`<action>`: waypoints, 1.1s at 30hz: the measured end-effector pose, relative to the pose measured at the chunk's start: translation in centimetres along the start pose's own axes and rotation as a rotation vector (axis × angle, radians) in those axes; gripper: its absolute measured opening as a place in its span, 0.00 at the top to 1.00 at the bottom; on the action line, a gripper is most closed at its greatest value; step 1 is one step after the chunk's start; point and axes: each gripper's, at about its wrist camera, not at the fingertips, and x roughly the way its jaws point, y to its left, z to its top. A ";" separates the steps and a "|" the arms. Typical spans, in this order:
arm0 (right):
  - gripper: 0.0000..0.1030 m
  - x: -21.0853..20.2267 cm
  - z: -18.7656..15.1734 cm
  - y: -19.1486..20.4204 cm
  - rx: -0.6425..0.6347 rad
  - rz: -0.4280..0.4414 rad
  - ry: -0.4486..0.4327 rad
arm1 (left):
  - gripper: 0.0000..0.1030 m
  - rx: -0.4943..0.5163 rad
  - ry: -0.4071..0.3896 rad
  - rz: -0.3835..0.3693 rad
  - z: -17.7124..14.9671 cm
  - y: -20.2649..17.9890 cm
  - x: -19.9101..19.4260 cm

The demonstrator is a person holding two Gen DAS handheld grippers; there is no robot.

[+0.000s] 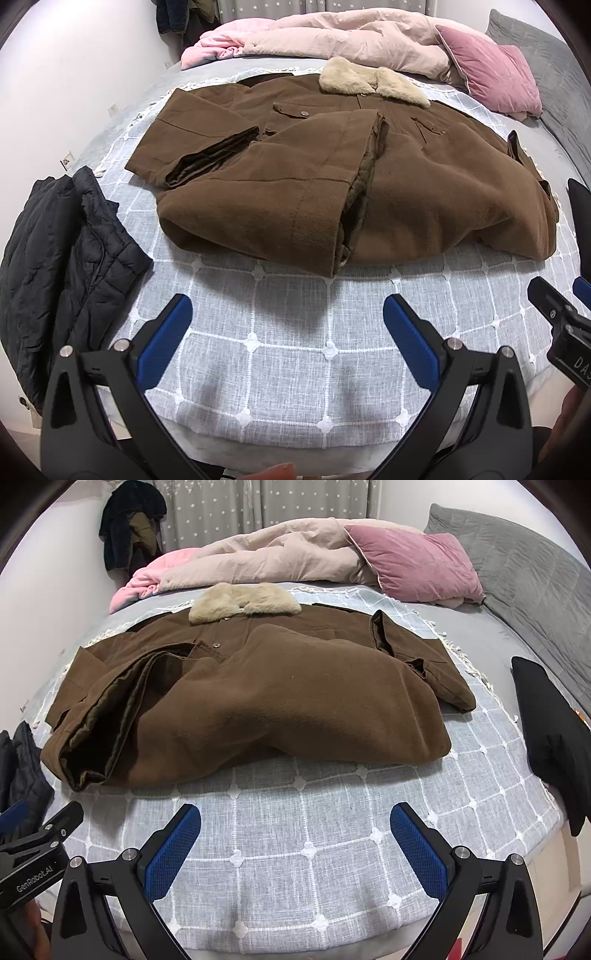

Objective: Fold large clothes

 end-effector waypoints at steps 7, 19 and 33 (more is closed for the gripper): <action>0.00 0.1 -0.1 0.1 -0.002 -0.002 0.003 | 0.00 -0.001 -0.005 -0.002 -0.3 0.0 0.0; 0.00 0.3 -0.1 0.2 -0.005 -0.005 0.006 | 0.00 -0.001 -0.006 -0.002 -0.2 0.1 -0.2; 0.00 0.4 -0.1 0.2 -0.006 -0.007 0.009 | 0.00 -0.016 0.013 -0.078 -0.5 0.3 -0.4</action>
